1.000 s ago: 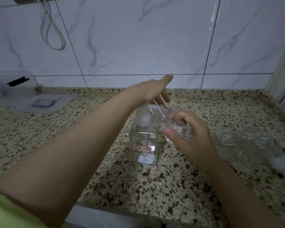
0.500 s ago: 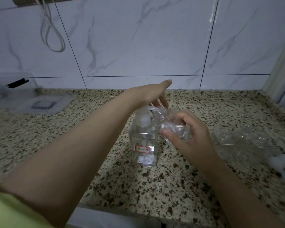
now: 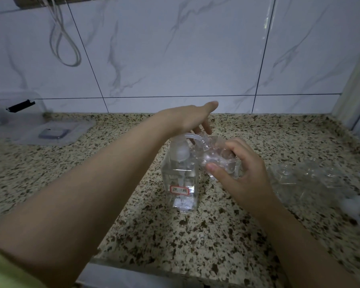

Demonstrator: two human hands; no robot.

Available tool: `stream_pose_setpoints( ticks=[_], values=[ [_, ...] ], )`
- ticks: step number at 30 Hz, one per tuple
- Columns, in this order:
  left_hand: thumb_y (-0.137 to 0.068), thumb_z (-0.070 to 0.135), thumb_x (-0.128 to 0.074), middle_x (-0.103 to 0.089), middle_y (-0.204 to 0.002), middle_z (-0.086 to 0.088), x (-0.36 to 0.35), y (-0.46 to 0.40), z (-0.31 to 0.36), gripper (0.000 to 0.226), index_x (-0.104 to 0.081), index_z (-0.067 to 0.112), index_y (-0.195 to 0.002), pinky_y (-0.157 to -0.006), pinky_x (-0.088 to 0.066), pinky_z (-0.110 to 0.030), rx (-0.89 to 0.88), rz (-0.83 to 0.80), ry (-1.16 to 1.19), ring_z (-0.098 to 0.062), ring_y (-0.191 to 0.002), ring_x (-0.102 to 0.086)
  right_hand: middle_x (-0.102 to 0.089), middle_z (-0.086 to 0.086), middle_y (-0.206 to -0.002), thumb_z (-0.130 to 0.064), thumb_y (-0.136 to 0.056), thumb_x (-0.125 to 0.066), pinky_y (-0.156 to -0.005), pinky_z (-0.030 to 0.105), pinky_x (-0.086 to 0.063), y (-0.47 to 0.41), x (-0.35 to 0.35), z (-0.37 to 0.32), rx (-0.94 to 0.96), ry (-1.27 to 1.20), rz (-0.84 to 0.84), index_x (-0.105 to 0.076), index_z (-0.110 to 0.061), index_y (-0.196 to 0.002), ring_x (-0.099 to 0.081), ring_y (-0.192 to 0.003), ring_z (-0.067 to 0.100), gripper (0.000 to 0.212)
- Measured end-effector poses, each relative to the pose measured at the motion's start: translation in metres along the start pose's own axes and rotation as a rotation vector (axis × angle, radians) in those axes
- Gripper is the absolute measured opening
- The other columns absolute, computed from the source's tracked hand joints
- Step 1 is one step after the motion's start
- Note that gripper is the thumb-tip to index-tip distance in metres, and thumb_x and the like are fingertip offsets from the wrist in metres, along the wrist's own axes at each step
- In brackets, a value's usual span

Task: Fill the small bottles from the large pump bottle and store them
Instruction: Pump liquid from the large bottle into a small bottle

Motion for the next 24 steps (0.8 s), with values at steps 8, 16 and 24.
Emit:
stream_pose_setpoints(
  ticks=[8,16,24],
  values=[
    [-0.098,0.069,-0.012,-0.072,-0.106,-0.001,-0.0003,-0.0023,0.0018,0.077,-0.075,0.025,-0.101,-0.108,-0.036,-0.048,-0.011,0.016,-0.025,-0.023,-0.106,-0.061,-0.062,-0.005,-0.099,-0.035,-0.089,-0.071,-0.083,0.026,-0.049,-0.0007,0.0003,-0.0008,-0.006,-0.018,-0.025,-0.067,-0.016,-0.117,-0.059,-0.093,0.013,0.034],
    [-0.097,0.07,-0.012,-0.072,-0.106,-0.002,-0.0005,-0.0004,-0.0014,0.08,-0.077,0.024,-0.099,-0.109,-0.035,-0.048,0.001,0.005,0.038,-0.024,-0.107,-0.061,-0.062,-0.015,-0.103,-0.036,-0.088,-0.071,-0.085,0.023,-0.049,-0.0011,-0.0004,-0.0028,0.015,-0.024,-0.045,-0.065,-0.021,-0.115,-0.06,-0.096,0.008,0.032],
    [-0.097,0.069,-0.012,-0.073,-0.101,-0.003,-0.0015,-0.0003,0.0008,0.081,-0.077,0.022,-0.096,-0.108,-0.037,-0.046,-0.011,0.008,0.045,-0.025,-0.106,-0.062,-0.063,-0.012,-0.101,-0.037,-0.088,-0.071,-0.083,0.04,-0.055,-0.0001,-0.0019,-0.0021,0.007,-0.021,-0.026,-0.067,-0.019,-0.116,-0.062,-0.094,0.013,0.034]
  ],
)
Point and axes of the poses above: each hand's wrist, its own y-axis away from the middle knuckle, its own x-axis out of the back of the hand, z = x × y, the point moved 1 cm from there along -y, towards the middle knuckle
